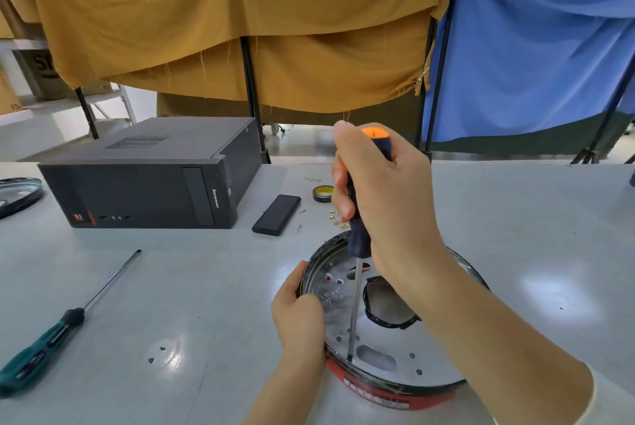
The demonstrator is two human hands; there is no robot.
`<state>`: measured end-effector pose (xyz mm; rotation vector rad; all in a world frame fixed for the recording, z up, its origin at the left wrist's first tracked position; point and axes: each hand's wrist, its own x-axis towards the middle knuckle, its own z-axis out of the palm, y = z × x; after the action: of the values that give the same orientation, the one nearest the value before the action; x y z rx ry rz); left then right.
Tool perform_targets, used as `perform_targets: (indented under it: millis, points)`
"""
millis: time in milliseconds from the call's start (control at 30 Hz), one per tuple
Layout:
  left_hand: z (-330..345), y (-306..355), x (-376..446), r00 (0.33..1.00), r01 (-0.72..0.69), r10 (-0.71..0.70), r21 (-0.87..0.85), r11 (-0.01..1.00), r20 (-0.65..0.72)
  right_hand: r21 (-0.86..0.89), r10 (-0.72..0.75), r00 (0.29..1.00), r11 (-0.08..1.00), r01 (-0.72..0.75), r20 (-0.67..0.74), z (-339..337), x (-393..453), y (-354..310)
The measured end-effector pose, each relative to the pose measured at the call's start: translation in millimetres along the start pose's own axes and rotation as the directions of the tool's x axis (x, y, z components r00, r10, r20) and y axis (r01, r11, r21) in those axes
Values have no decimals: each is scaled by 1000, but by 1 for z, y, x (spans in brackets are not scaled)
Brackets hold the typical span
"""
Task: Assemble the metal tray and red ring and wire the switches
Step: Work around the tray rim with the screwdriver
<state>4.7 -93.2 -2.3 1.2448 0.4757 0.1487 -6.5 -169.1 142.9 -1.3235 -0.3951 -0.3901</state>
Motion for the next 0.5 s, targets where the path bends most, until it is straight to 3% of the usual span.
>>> perform_targets:
  millis: [100,200,267,333,400,500]
  points:
    - [0,0,0,1000,-21,21,17,1000,13,-39,103,933,995,-96,344,-7,11,-7]
    - [0,-2,3,999,-36,35,29,999,41,-13,201,703,965,-263,682,-15,22,-13]
    - [0,-3,5,998,-40,39,30,999,41,31,186,616,945,-325,766,-17,25,-14]
    - [0,-3,5,999,-42,41,15,999,35,62,194,625,930,-363,756,-13,23,-12]
    - [1,-3,5,999,-37,37,-1,999,19,78,226,718,928,-364,658,-8,20,-9]
    - [1,-2,2,1000,-28,27,-25,999,-9,89,185,879,965,-248,440,-3,14,-4]
